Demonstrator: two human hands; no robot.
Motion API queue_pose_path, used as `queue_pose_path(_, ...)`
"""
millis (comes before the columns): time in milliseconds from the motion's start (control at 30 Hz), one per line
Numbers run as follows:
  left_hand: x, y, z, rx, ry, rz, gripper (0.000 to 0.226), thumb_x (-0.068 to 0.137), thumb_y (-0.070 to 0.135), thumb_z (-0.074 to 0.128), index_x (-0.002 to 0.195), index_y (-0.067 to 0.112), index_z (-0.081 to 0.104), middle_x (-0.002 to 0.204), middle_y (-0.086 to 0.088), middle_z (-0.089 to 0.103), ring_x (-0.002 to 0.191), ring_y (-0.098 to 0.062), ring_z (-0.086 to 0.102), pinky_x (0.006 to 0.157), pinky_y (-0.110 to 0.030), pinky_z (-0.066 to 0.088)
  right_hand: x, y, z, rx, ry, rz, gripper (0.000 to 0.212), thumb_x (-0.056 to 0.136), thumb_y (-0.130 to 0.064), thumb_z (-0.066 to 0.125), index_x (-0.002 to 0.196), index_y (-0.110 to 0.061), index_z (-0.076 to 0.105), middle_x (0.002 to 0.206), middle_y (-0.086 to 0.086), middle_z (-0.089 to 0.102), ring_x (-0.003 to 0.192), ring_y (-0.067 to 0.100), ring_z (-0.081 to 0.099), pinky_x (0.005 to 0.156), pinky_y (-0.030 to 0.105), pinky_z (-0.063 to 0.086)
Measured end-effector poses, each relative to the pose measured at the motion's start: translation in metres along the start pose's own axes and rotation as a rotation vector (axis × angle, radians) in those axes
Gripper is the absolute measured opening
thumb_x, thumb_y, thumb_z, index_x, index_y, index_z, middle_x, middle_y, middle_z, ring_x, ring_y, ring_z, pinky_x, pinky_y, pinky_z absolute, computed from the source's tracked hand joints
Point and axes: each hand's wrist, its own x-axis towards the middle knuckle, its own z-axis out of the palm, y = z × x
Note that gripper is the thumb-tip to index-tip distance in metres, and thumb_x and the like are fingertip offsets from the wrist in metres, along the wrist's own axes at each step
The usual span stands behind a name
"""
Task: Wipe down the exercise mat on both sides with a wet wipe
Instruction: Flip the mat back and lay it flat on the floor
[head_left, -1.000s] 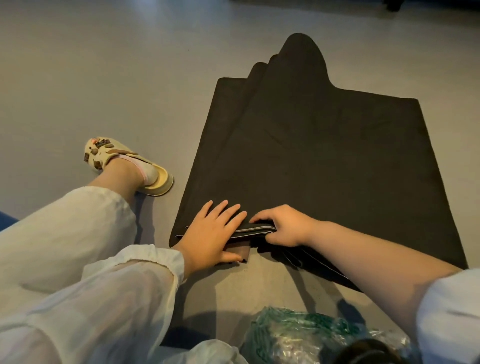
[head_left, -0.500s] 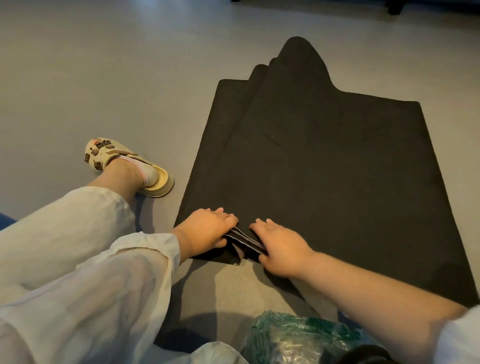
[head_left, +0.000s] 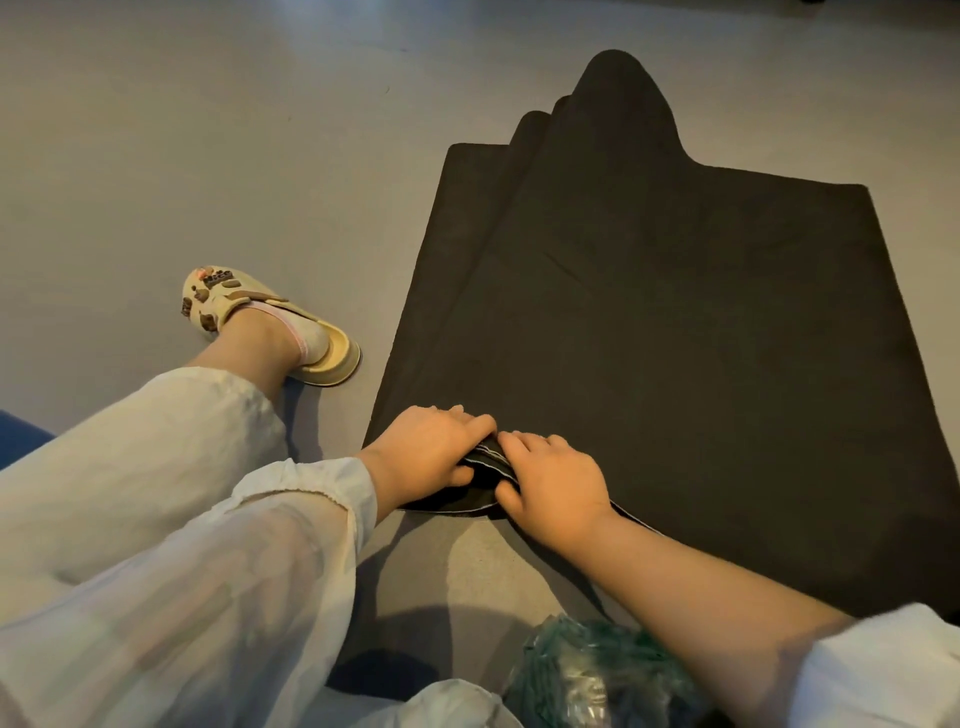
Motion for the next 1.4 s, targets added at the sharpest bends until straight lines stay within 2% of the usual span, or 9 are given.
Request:
queue_pose_path(133, -0.019, 0.004, 0.013, 0.08, 0.174, 0.009, 0.067, 0.079, 0.056, 0.059, 0.134, 0.021, 0.043, 0.127, 0.0, 0.058, 0.12, -0.022, 0.053, 0.103, -0.038, 0.038, 0.005, 0.01, -0.013, 0.032, -0.017, -0.087, 0.034, 0.087, -0.036, 0.046, 0.119, -0.023, 0.046, 0.109, -0.001, 0.059, 0.094, 0.025, 0.056, 0.068, 0.033, 0.042)
queue_pose_path(300, -0.033, 0.002, 0.02, 0.398, 0.208, 0.066, 0.108, 0.053, 0.067, 0.075, 0.142, 0.022, 0.033, 0.139, -0.014, 0.048, 0.126, -0.037, 0.047, 0.1, -0.055, 0.034, 0.009, 0.019, -0.027, 0.09, -0.045, -0.125, 0.026, 0.085, -0.035, 0.048, 0.109, -0.024, 0.049, 0.097, -0.001, 0.061, 0.089, 0.025, 0.058, 0.069, 0.035, 0.045)
queue_pose_path(467, -0.019, 0.007, 0.01, 0.222, 0.234, -0.07, 0.104, 0.071, 0.037, 0.078, 0.148, 0.027, 0.009, 0.136, -0.009, 0.052, 0.122, -0.034, 0.052, 0.1, -0.047, 0.04, 0.007, 0.022, -0.033, 0.116, -0.031, -0.1, 0.029, 0.084, -0.035, 0.049, 0.112, -0.026, 0.049, 0.096, -0.003, 0.062, 0.086, 0.022, 0.059, 0.066, 0.033, 0.045)
queue_pose_path(633, -0.006, 0.006, -0.012, 0.232, 0.114, 0.039, 0.043, 0.09, 0.036, 0.054, 0.13, 0.024, 0.044, 0.12, 0.004, 0.057, 0.103, -0.016, 0.057, 0.086, -0.028, 0.047, -0.013, 0.016, -0.021, 0.069, 0.112, -0.058, 0.045, 0.084, -0.039, 0.053, 0.126, -0.026, 0.047, 0.113, -0.006, 0.061, 0.101, 0.018, 0.06, 0.072, 0.033, 0.051)
queue_pose_path(767, 0.001, 0.011, -0.024, 0.27, 0.028, 0.065, 0.04, 0.09, 0.037, 0.053, 0.126, 0.023, 0.045, 0.113, 0.004, 0.056, 0.094, -0.014, 0.056, 0.076, -0.026, 0.048, -0.045, 0.019, -0.008, -0.064, 0.159, 0.044, 0.073, 0.061, -0.057, 0.077, 0.121, -0.017, 0.063, 0.119, 0.003, 0.066, 0.104, 0.021, 0.065, 0.074, 0.036, 0.058)
queue_pose_path(867, 0.006, 0.015, -0.034, 0.32, 0.014, 0.097, 0.038, 0.09, 0.038, 0.054, 0.125, 0.024, 0.044, 0.111, 0.004, 0.055, 0.09, -0.013, 0.055, 0.069, -0.023, 0.042, -0.068, 0.045, 0.005, -0.065, 0.039, 0.2, 0.076, 0.08, -0.051, 0.064, 0.145, -0.028, 0.034, 0.153, 0.004, 0.03, 0.138, 0.021, 0.035, 0.108, 0.04, 0.037)
queue_pose_path(967, 0.009, 0.024, -0.049, 0.361, 0.017, 0.118, 0.035, 0.09, 0.036, 0.052, 0.122, 0.025, 0.045, 0.109, 0.004, 0.055, 0.089, -0.013, 0.055, 0.064, -0.021, 0.036, -0.08, 0.065, 0.006, 0.005, 0.057, 0.314, 0.065, 0.094, -0.041, 0.047, 0.149, -0.036, 0.013, 0.157, -0.006, 0.013, 0.143, 0.014, 0.017, 0.115, 0.032, 0.019)
queue_pose_path(1233, 0.019, 0.051, -0.125, 0.502, 0.192, 0.134, 0.028, 0.085, 0.032, 0.053, 0.112, 0.028, 0.048, 0.102, 0.006, 0.058, 0.086, -0.016, 0.058, 0.059, -0.025, 0.034, -0.072, 0.045, -0.049, 0.154, 0.544, 0.659, 0.058, 0.082, -0.011, 0.068, 0.133, -0.031, 0.049, 0.13, -0.01, 0.055, 0.123, 0.011, 0.049, 0.112, 0.037, 0.025)
queue_pose_path(1400, 0.042, 0.074, -0.209, 0.579, 0.327, 0.076, 0.026, 0.085, 0.034, 0.053, 0.111, 0.032, 0.05, 0.1, 0.008, 0.058, 0.091, -0.018, 0.059, 0.058, -0.027, 0.033, -0.064, 0.077, -0.144, 0.091, 0.871, 0.497, 0.049, 0.071, -0.003, 0.076, 0.116, -0.019, 0.064, 0.102, 0.001, 0.068, 0.09, 0.024, 0.065, 0.071, 0.035, 0.05)
